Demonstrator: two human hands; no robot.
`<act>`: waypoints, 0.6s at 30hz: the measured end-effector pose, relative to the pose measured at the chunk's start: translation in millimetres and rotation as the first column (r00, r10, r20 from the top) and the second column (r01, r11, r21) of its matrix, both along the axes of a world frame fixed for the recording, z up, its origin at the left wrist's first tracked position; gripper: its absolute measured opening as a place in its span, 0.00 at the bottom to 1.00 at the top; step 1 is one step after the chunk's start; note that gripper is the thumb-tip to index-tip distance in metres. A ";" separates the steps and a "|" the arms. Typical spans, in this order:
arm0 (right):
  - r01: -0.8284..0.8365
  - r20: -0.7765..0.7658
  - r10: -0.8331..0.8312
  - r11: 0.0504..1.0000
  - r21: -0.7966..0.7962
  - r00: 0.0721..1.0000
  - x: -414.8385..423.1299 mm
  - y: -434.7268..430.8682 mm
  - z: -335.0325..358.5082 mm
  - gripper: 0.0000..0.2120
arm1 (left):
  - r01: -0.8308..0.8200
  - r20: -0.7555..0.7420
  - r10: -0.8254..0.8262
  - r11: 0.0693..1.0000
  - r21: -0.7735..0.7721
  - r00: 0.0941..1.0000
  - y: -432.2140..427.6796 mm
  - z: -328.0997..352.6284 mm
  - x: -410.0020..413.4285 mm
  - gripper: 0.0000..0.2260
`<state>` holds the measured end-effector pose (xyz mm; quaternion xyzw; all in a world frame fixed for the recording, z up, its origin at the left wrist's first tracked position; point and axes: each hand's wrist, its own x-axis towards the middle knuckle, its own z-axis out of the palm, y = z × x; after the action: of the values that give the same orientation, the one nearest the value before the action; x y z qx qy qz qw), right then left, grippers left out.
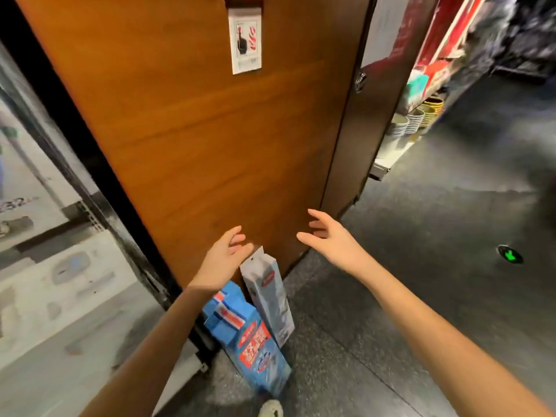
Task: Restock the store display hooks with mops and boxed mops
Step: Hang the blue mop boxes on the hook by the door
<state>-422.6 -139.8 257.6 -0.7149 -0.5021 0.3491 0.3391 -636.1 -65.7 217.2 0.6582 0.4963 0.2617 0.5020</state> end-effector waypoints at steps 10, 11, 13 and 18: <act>-0.070 -0.036 0.066 0.988 -0.140 0.997 50.1 104.4 -64.6 0.33 | -0.143 -0.046 0.139 0.987 -0.079 0.989 96.7 -63.9 58.4 0.22; -0.073 -0.046 0.067 0.984 -0.162 0.997 54.7 113.0 -75.4 0.34 | -0.147 -0.059 0.142 0.984 -0.103 0.988 102.1 -75.2 63.4 0.22; -0.093 -0.065 0.080 0.972 -0.214 0.995 63.8 129.3 -100.0 0.34 | -0.166 -0.096 0.153 0.974 -0.154 0.984 108.5 -102.1 72.9 0.22; -0.178 -0.062 0.167 0.929 -0.324 0.984 93.4 173.9 -182.1 0.34 | -0.235 -0.178 0.189 0.929 -0.287 0.966 116.0 -188.7 98.9 0.23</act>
<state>-329.2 34.2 75.4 -0.7084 -0.4920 0.4683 0.1917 -537.3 50.3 28.5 0.5325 0.6346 0.1854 0.5286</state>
